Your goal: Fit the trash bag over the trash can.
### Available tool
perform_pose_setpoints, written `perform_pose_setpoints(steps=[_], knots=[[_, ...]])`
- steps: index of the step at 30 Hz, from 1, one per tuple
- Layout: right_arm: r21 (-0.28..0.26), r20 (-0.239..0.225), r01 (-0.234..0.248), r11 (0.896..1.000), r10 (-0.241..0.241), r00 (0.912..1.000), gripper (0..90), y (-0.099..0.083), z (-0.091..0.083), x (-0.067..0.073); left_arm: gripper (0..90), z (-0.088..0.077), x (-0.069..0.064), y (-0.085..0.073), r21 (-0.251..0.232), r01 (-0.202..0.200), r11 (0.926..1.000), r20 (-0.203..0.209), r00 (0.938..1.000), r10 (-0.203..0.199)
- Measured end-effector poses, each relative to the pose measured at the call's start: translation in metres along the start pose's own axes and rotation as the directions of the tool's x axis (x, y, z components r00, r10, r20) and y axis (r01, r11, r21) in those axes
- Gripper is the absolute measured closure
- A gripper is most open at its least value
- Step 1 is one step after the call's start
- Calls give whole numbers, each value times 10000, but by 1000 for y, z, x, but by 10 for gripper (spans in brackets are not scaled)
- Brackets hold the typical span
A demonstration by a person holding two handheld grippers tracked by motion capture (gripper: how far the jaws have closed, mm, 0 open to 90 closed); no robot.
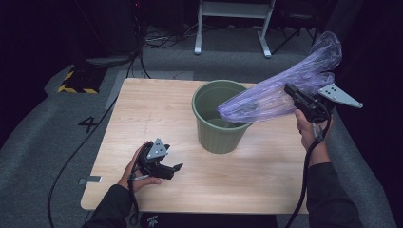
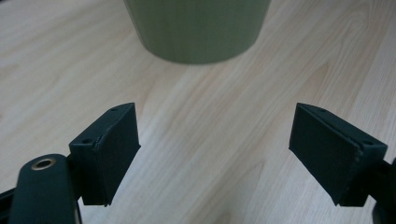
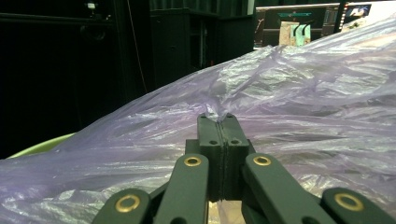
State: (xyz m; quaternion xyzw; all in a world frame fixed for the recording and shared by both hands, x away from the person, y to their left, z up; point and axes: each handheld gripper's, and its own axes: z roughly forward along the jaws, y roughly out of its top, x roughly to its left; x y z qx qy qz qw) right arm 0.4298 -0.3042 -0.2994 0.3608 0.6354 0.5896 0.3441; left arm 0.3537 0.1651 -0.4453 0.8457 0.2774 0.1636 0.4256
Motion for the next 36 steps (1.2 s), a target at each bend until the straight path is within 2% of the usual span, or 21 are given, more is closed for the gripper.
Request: perform_pose_setpoints(steps=[1, 6, 7, 9, 12, 14, 16, 17, 19, 20, 21, 22, 25, 26, 27, 28, 29, 30, 32, 35, 36], knots=[[48, -44, 52, 10000, -52, 10000, 899, -2, 0, 0, 154, -3, 0, 5, -189, -74, 9998, 3, 10000, 74], [204, 32, 267, 9994, -268, 9996, 899, -5, 1, 2, 155, -6, 1, 13, -371, -261, 9990, -55, 9996, 259], [233, 0, 327, 9992, -327, 9995, 899, -5, 2, 2, 155, -7, 3, 15, -374, -361, 9986, -178, 9992, 355], [243, -24, 538, 9983, -537, 9986, 898, -5, 2, 4, 162, -8, 12, 18, -633, -202, 9978, -74, 9998, 198], [308, -28, 689, 9971, -688, 9976, 899, -5, 4, 7, 161, -11, 19, 22, -772, -9, 9970, -118, 9999, 0], [359, -96, 866, 9956, -863, 9962, 898, -5, 6, 10, 162, -16, 26, 27, -1092, 144, 9939, -6, 9999, -146], [421, -110, 1118, 9928, -1114, 9937, 898, -5, 9, 14, 164, -24, 31, 39, -1493, 58, 9888, -251, 9996, -96], [421, -110, 1118, 9928, -1114, 9937, 898, -5, 9, 14, 171, -24, 31, 39, -1493, 58, 9888, -251, 9996, -96], [458, -122, 1171, 9921, -1167, 9931, 898, -5, 14, 18, 180, -32, 34, 54, -1986, 16, 9801, -195, 9998, -56], [458, -122, 1171, 9921, -1167, 9931, 898, -5, 14, 18, 180, -32, 34, 54, -1986, 16, 9801, -195, 9998, -56], [503, -182, 1220, 9913, -1213, 9925, 898, -5, 16, 20, 181, -35, 34, 64, -2172, -139, 9760, -286, 9996, 78], [503, -182, 1220, 9913, -1213, 9925, 898, -5, 16, 20, 181, -35, 34, 64, -2172, -139, 9760, -286, 9996, 78], [589, -374, 1326, 9894, -1306, 9907, 897, -7, 20, 26, 182, -34, 29, 85, -2309, -418, 9721, -148, 9991, 394], [589, -374, 1326, 9894, -1306, 9907, 897, -7, 20, 26, 182, -34, 29, 85, -2309, -418, 9721, -148, 9991, 394], [622, -390, 1479, 9870, -1457, 9886, 897, -7, 21, 30, 183, -31, 26, 95, -2343, -511, 9708, -68, 9987, 509], [622, -390, 1479, 9870, -1457, 9886, 897, -7, 21, 30, 185, -31, 26, 95, -2343, -511, 9708, -68, 9987, 509], [637, -431, 1500, 9866, -1474, 9881, 897, -8, 22, 32, 190, -27, 22, 105, -2379, -676, 9689, -37, 9976, 687], [642, -405, 1487, 9868, -1463, 9884, 897, -8, 23, 33, 192, -27, 22, 105, -2379, -676, 9689, -37, 9976, 687], [660, -420, 1447, 9873, -1421, 9890, 897, -9, 23, 33, 194, -21, 15, 117, -2323, -870, 9687, 65, 9958, 910], [730, -518, 1482, 9863, -1447, 9881, 896, -13, 25, 37, 220, -11, 5, 133, -2348, -1217, 9644, 302, 9907, 1324], [730, -518, 1482, 9863, -1447, 9881, 896, -13, 25, 37, 228, -11, 5, 133, -2348, -1217, 9644, 302, 9907, 1324]])
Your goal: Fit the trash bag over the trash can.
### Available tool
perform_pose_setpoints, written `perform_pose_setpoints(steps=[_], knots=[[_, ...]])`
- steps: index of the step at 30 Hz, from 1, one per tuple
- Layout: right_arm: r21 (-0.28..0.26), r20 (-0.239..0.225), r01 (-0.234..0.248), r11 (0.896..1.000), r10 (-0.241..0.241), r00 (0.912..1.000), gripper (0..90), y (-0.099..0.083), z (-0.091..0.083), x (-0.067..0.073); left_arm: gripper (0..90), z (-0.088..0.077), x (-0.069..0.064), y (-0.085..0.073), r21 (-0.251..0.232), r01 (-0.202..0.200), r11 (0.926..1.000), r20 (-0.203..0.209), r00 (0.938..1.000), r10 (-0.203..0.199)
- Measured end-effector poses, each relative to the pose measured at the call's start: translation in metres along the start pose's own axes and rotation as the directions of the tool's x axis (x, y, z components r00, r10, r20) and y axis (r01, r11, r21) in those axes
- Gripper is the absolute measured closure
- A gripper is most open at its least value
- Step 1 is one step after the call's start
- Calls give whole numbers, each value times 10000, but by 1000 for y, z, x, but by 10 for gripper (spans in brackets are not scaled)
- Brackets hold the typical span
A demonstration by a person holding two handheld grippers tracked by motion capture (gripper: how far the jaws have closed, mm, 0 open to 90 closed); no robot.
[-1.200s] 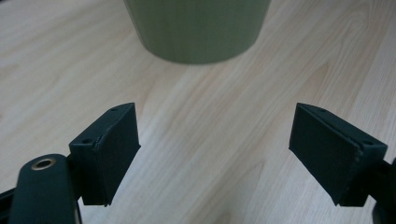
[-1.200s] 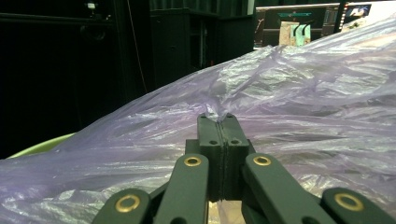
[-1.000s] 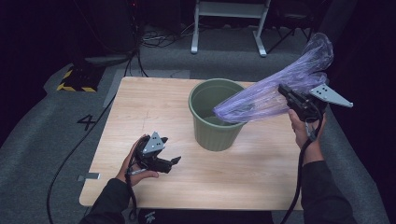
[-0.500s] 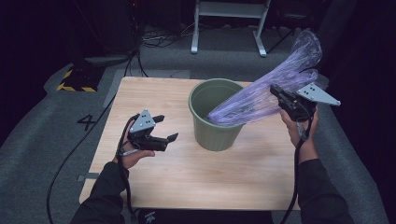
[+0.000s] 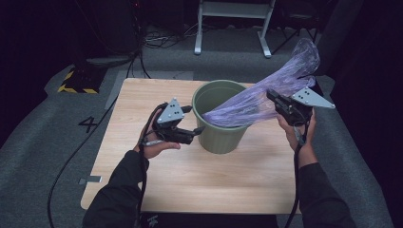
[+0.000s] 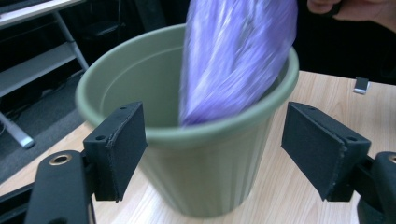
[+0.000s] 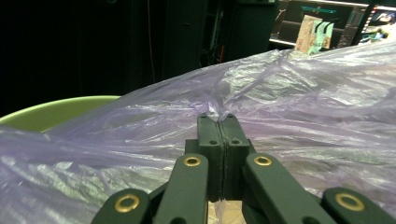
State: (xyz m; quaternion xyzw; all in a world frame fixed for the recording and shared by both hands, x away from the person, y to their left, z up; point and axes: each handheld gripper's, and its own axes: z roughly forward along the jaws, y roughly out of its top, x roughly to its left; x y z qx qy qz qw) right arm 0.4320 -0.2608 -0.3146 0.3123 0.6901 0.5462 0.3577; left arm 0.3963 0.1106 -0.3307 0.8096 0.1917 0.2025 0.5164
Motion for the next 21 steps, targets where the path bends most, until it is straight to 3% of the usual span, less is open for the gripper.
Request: perform_pose_setpoints(steps=[5, 7, 9, 12, 13, 15, 16, 17, 21], knots=[[46, -270, 14, 10000, -13, 9996, 895, -3, -1, 3, 250, 14, -4, 15, -119, -87, 9999, 264, 9996, 90], [95, -324, 142, 9999, -139, 9994, 894, -2, -1, 5, 270, 23, -5, 22, 47, -293, 9996, 285, 9992, 291], [144, -305, 291, 9995, -287, 9991, 893, -1, -1, 7, 349, 25, -6, 23, 100, -345, 9994, 226, 9992, 342], [85, -344, 368, 9993, -365, 9987, 892, 0, -4, 9, 448, 34, -3, 26, 262, -517, 9983, 458, 9977, 504], [85, -344, 368, 9993, -365, 9987, 892, 0, -4, 9, 448, 36, -2, 27, 309, -570, 9979, 408, 9976, 557], [73, -354, 376, 9993, -373, 9987, 891, 1, -5, 9, 541, 41, -1, 29, 428, -614, 9972, 261, 9978, 603], [50, -377, 352, 9994, -350, 9987, 890, 1, -5, 9, 541, 43, -1, 30, 506, -776, 9957, 340, 9965, 760], [18, -397, 364, 9993, -363, 9986, 890, 1, -6, 10, 596, 46, 0, 30, 592, -991, 9933, 437, 9944, 966], [-5, -507, 373, 9993, -373, 9980, 890, 1, -5, 11, 659, 57, 2, 31, 1080, -1225, 9866, 486, 9918, 1178]])
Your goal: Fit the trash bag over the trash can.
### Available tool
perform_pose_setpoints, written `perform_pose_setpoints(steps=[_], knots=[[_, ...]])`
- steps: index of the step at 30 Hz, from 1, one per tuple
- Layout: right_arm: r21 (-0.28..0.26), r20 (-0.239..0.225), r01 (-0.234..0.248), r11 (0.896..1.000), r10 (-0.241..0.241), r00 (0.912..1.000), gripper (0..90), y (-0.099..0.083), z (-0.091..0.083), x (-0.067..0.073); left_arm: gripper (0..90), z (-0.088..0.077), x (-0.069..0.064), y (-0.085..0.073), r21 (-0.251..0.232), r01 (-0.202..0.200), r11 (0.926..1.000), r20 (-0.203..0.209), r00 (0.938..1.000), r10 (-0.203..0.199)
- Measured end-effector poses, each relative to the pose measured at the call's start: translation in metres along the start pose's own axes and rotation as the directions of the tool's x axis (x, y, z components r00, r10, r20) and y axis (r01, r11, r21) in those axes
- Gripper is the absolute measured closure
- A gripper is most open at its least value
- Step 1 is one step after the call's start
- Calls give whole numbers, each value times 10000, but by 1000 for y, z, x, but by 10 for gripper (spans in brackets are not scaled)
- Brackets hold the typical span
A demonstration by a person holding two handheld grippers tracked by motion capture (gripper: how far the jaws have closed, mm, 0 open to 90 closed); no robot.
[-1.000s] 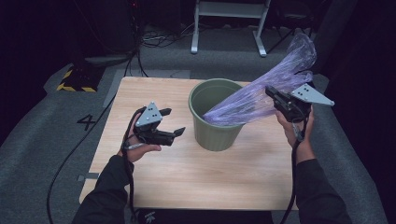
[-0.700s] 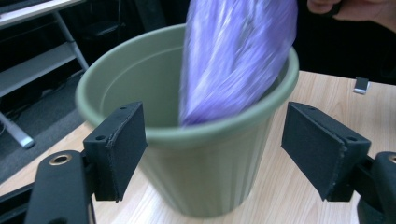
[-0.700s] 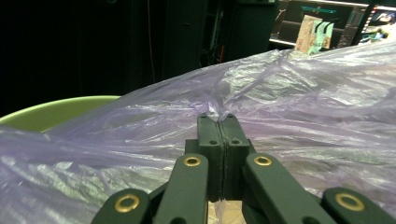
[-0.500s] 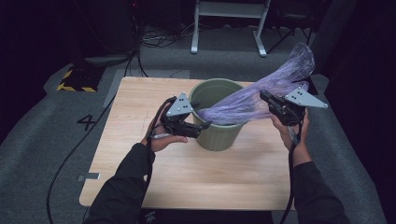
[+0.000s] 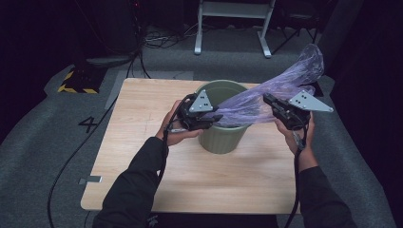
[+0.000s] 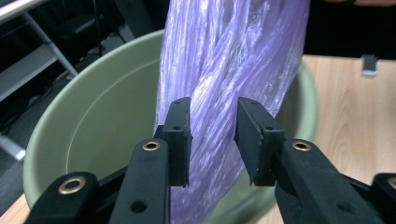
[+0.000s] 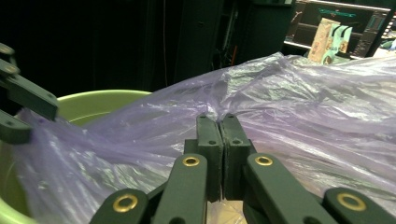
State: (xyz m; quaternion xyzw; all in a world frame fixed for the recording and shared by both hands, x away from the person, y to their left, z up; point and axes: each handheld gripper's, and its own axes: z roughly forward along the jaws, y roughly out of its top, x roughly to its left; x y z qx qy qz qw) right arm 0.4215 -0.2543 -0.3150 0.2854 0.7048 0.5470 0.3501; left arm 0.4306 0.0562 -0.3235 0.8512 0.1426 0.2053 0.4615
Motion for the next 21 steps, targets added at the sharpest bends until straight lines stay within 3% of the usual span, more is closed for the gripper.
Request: perform_pose_setpoints(steps=[3, 7, 11, 13, 14, 16, 18, 21], knots=[[26, 10, 104, 9999, -104, 9999, 890, 0, 1, 1, 663, 4, 2, 1, 160, -8, 9999, -7, 10000, 8], [-15, -131, 167, 9999, -168, 9998, 890, 0, 2, 4, 634, 14, 7, 4, 556, 217, 9982, -351, 9992, -197], [16, -271, 195, 9998, -195, 9994, 890, -1, 3, 7, 523, 16, 8, 6, 490, 524, 9974, -376, 9980, -506], [67, -357, 240, 9997, -237, 9991, 890, -2, 4, 9, 467, 16, 8, 7, 314, 701, 9970, -131, 9975, -697], [138, -432, 279, 9995, -273, 9987, 887, -3, 5, 11, 426, 15, 4, 9, 236, 686, 9974, 282, 9972, -692], [171, -431, 296, 9994, -288, 9987, 884, -3, 5, 12, 379, 15, 1, 11, 206, 616, 9979, 348, 9975, -623], [329, -529, 321, 9989, -303, 9981, 873, -4, 5, 15, 370, 15, -7, 16, 53, 457, 9989, 689, 9966, -460], [363, -555, 330, 9988, -310, 9980, 873, -4, 5, 16, 369, 18, -12, 21, 205, 169, 9996, 682, 9975, -182]])
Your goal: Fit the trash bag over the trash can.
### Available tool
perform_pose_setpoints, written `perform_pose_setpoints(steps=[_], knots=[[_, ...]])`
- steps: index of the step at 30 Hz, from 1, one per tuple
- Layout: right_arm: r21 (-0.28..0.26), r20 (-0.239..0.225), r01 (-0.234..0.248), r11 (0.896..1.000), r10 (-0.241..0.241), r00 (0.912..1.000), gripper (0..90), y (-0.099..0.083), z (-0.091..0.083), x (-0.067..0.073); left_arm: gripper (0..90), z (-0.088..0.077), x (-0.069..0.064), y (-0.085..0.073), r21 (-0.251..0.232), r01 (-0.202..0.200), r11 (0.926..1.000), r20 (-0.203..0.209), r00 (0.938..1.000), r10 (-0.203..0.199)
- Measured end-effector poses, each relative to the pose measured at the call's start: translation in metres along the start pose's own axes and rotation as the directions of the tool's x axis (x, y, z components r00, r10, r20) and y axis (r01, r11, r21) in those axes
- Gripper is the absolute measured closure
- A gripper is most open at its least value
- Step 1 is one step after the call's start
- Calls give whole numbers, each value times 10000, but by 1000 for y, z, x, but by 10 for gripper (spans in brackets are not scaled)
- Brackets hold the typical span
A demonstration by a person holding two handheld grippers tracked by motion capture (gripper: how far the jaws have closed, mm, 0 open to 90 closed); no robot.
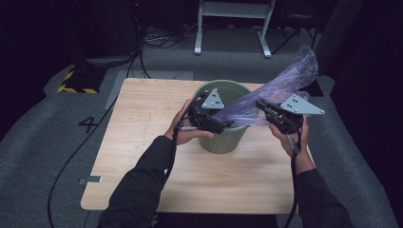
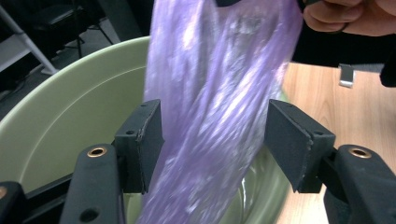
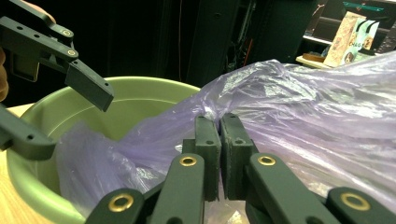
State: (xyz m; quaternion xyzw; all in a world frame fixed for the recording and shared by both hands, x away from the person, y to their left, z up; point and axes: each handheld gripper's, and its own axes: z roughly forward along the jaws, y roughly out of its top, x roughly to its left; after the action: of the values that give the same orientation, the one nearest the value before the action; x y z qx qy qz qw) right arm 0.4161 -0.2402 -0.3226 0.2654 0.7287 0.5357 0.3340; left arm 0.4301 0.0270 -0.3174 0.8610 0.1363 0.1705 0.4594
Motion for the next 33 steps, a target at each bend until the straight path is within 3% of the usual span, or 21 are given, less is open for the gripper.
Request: perform_pose_setpoints(steps=[1, 3, 5, 9, 14, 19, 21, 23, 24, 28, 33], knots=[[14, -2, -14, 10000, 14, 10000, 873, 0, -1, 1, 450, 2, -2, 2, 9, -96, 10000, 88, 9999, 96], [-7, -12, -38, 10000, 38, 10000, 877, 0, -1, 1, 453, 4, -2, 4, 125, -215, 9997, 53, 9998, 215], [-106, 179, -132, 9999, 134, 9998, 881, 1, -3, 0, 580, 8, -3, 6, 310, -476, 9984, 228, 9986, 469], [-135, 35, -173, 9998, 173, 9998, 878, 2, -4, 1, 722, 14, -4, 7, 415, -818, 9958, 354, 9961, 804], [-162, -66, -125, 9998, 124, 9999, 861, 2, -5, 4, 881, 18, -5, 8, 419, -950, 9946, 255, 9952, 940], [-106, -180, -109, 9999, 107, 9998, 793, 3, -9, 5, 898, 17, -2, 5, 443, -935, 9946, 159, 9956, 929], [-122, -165, -253, 9996, 251, 9995, 662, 2, -14, 3, 898, 16, 3, 2, 449, -845, 9954, 1, 9964, 846], [-125, -125, -328, 9994, 327, 9994, 628, 2, -16, 2, 898, 15, 5, 0, 468, -821, 9955, -53, 9966, 825], [-30, -276, -388, 9992, 387, 9989, 561, 0, -21, -1, 898, 14, 8, -2, 479, -738, 9961, -142, 9971, 745], [322, -612, -278, 9991, 297, 9977, 451, -2, -31, -1, 899, 12, 15, -8, 493, -578, 9971, -264, 9979, 592], [631, -961, -203, 9978, 263, 9950, 374, -5, -44, -1, 899, 9, 20, -12, 577, -415, 9975, -429, 9981, 441]])
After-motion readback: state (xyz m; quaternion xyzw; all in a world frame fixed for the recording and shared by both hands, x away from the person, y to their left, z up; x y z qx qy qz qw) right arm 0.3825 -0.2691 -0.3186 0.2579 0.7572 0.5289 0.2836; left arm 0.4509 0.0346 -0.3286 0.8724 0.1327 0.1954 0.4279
